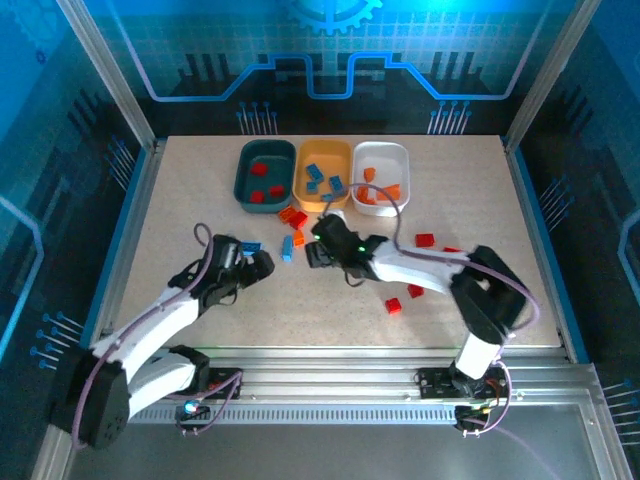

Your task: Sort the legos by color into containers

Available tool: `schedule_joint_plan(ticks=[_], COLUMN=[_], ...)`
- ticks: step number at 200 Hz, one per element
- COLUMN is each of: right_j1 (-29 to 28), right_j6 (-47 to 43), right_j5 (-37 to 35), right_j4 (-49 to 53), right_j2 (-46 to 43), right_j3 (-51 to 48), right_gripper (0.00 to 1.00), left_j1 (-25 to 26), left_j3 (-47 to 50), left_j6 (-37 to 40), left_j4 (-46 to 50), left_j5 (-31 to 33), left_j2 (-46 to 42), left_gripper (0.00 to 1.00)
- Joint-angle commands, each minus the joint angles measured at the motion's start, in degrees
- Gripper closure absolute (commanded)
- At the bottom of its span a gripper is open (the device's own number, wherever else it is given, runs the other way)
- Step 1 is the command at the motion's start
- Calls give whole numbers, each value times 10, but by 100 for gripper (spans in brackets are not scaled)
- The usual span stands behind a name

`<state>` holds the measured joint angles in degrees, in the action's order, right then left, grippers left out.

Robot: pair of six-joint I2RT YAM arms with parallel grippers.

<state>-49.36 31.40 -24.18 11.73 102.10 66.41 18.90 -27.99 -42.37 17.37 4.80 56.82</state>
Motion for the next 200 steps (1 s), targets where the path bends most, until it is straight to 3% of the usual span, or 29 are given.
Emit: schedule_joint_plan(ticks=[1,48,125,165,200], right_j1=[-18,-23,-7,8,10], right_j6=[-20,-9,-38,-34,-43], right_j5=[-18,-26,3,2,3], right_j4=[54,86,115,129,103], right_j2=[73,156,243,267,253], right_j3=[61,139,256,287,268], right_gripper=[15,15,14,25,49], left_j1=[-7,-10,-11,-11,-12], left_j3=[17,32,27,22,25], left_j6=[-24,-30,-16,-10,-11], left_j4=[35,78,89,106,109], left_j5=[25,32,32,36,37], left_j2=[-68,-149,-153,-163,-171], left_gripper=[1,1,1,1,1])
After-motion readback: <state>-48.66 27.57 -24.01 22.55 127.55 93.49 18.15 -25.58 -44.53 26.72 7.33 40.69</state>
